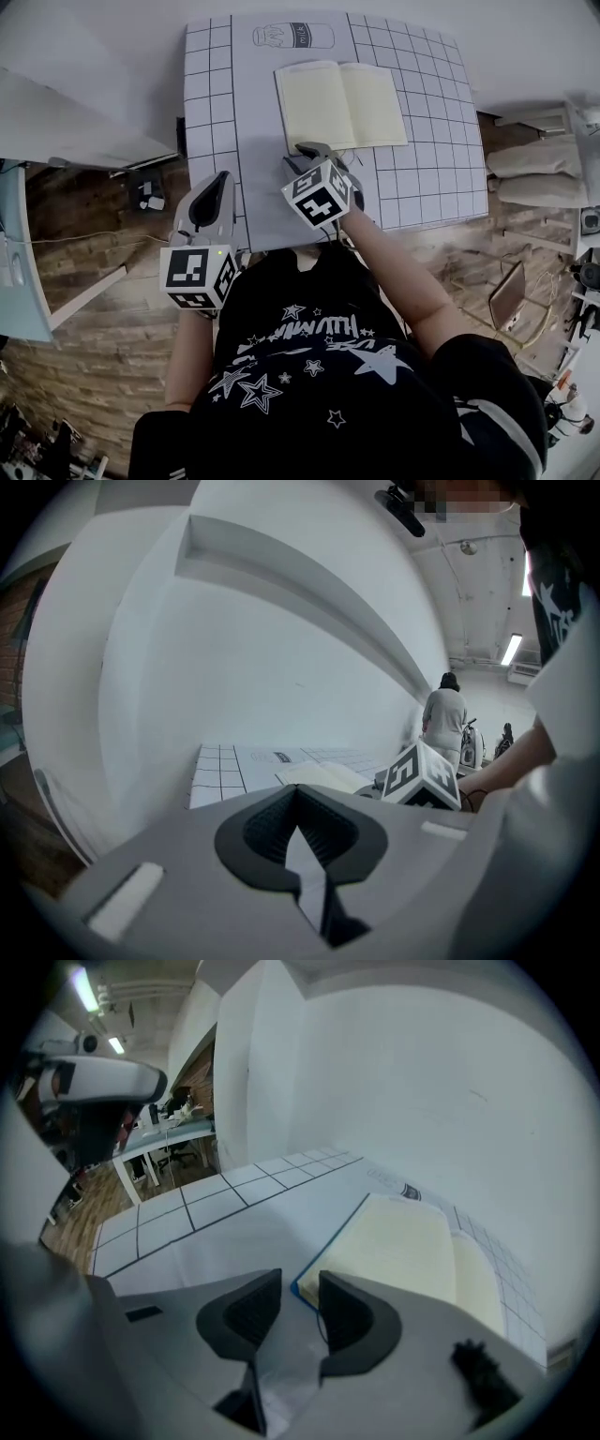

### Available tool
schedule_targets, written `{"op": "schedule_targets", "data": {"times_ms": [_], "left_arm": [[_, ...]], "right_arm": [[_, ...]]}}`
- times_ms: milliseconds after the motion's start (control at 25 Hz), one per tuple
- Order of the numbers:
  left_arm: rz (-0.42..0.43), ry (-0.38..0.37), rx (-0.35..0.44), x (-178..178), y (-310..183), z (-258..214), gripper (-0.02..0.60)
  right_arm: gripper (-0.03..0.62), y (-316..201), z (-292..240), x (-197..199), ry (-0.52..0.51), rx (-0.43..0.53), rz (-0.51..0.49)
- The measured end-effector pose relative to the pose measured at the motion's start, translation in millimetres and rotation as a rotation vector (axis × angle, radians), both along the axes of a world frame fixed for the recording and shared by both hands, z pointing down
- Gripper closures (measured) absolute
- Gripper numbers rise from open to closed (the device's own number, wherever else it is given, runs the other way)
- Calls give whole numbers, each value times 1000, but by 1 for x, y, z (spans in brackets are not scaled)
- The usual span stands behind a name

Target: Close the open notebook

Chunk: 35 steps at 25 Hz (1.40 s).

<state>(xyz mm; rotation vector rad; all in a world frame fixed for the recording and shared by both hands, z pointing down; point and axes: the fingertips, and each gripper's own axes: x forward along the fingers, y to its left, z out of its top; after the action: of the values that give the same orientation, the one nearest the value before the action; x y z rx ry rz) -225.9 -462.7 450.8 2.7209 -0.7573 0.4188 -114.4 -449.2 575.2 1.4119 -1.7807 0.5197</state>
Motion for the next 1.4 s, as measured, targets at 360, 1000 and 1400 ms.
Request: {"op": "schedule_targets", "data": {"times_ms": [360,1000,1400], "left_arm": [[7,-1,-17,-3,-5,6,574],[-9,-19,13,13,6,-1,572],[-8,3,29,55,29,-18,574]], "right_arm": [[530,-1,1,7,-18,-1,27],[574,-2,-20,4,-38,25,-28],[574,19,-99,42,-204,200,64]]}}
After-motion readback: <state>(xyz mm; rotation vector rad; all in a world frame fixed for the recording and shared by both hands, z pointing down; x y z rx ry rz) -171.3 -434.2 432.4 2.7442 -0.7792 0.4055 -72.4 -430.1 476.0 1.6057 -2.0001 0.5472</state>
